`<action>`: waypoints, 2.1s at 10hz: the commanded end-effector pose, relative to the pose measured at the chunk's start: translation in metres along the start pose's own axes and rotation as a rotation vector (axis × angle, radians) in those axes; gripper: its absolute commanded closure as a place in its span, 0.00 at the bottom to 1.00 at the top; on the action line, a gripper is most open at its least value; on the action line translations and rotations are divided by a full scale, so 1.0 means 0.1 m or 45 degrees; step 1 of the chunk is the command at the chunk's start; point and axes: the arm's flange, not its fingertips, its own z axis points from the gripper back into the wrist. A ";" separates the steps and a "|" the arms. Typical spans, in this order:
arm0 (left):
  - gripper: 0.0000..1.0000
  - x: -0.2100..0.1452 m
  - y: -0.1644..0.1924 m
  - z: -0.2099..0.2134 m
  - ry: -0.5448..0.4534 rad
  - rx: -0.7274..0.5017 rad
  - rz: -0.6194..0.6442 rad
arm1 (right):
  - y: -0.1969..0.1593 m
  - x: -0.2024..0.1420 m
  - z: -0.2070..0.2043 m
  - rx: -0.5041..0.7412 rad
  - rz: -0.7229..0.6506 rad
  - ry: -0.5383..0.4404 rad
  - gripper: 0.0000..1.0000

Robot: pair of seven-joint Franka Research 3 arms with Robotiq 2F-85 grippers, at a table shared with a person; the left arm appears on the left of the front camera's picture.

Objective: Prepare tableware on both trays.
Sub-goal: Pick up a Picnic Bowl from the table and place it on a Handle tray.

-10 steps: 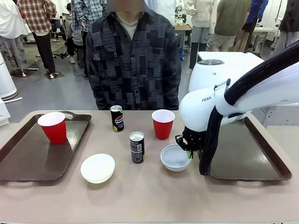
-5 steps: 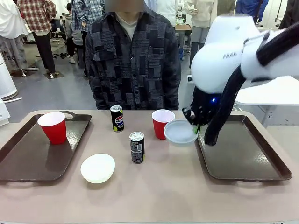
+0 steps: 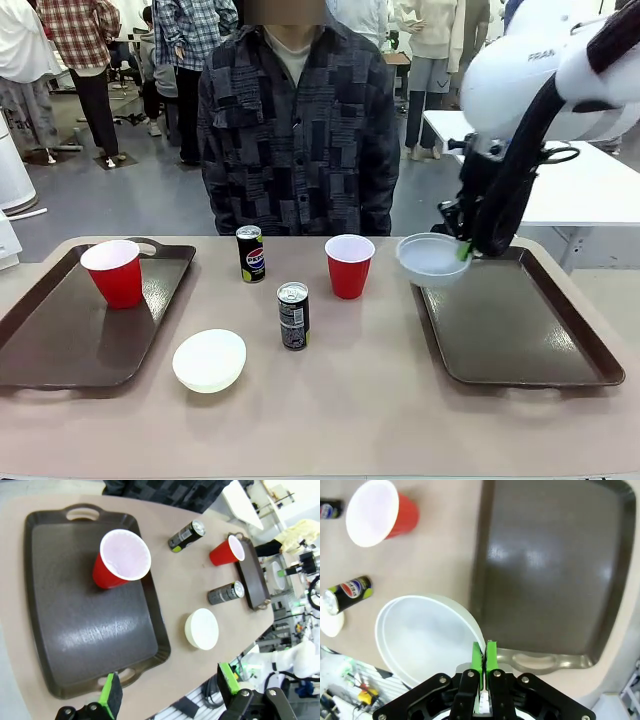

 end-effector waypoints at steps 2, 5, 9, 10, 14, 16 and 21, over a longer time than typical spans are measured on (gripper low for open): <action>0.00 0.01 -0.02 0.01 -0.004 -0.015 0.019 | -0.50 0.04 0.13 -0.062 0.012 0.025 1.00; 0.00 0.01 -0.02 0.01 -0.004 -0.015 0.019 | -0.95 0.00 0.23 -0.105 -0.026 -0.010 1.00; 0.00 0.01 -0.02 0.01 -0.004 -0.015 0.019 | -0.87 0.02 0.19 -0.069 -0.047 -0.003 1.00; 0.00 0.01 -0.02 0.01 -0.004 -0.015 0.019 | -0.87 0.02 0.19 -0.069 -0.047 -0.003 1.00; 0.00 0.01 -0.02 0.01 -0.004 -0.015 0.019 | -1.08 0.10 -0.12 -0.052 -0.037 -0.029 0.96; 0.00 0.01 -0.02 0.01 -0.004 -0.015 0.019 | -1.15 0.17 -0.34 -0.065 -0.057 0.042 0.96; 0.00 0.01 -0.02 0.01 -0.004 -0.015 0.019 | -1.09 -0.07 -0.60 -0.085 -0.007 0.177 0.96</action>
